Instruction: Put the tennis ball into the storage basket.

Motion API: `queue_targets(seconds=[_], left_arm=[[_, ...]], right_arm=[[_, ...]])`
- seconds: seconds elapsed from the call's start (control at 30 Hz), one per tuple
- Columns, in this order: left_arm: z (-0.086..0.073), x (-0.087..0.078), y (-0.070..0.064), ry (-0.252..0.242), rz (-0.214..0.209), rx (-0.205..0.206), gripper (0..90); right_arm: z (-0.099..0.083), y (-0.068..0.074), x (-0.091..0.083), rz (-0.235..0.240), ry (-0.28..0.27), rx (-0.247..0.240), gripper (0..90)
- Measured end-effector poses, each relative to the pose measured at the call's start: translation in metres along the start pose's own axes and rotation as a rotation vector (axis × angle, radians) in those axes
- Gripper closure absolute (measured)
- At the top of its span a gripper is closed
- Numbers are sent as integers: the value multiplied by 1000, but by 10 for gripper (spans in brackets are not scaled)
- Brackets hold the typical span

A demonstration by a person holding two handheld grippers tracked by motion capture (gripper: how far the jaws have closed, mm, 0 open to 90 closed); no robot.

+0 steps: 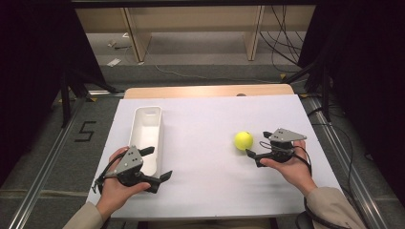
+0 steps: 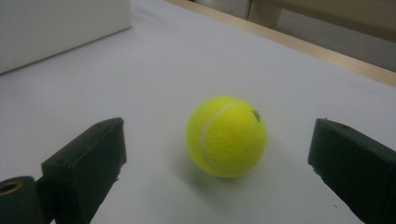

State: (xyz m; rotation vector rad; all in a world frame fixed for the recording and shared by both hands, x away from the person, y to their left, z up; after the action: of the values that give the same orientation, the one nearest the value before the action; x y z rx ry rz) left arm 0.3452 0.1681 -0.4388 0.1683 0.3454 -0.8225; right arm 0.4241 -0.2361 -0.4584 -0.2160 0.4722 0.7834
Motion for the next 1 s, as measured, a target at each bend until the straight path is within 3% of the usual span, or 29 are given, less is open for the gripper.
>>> queue_targets(seconds=[0.43,1.0], left_arm=[[1,-1,0,-3,-1,-1,0],[0,-1,0,-3,-1,-2,0]], right_arm=[[2,-8,34,-2,53,7,39],[-1,-14,60,-2,114,20,43]])
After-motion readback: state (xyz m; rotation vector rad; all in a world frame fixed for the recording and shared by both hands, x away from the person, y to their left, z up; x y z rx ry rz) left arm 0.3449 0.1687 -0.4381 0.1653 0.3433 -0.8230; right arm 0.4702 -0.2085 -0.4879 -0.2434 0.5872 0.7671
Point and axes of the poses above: each handheld gripper's, and its own axes: x roughly forward along the jaws, z roughly out of its top, y roughly to its left, the point moved 3 cm from there along x, roughly forward along the jaws, and after that the axes turned 3 degrees about z, right-handed, at the moved point
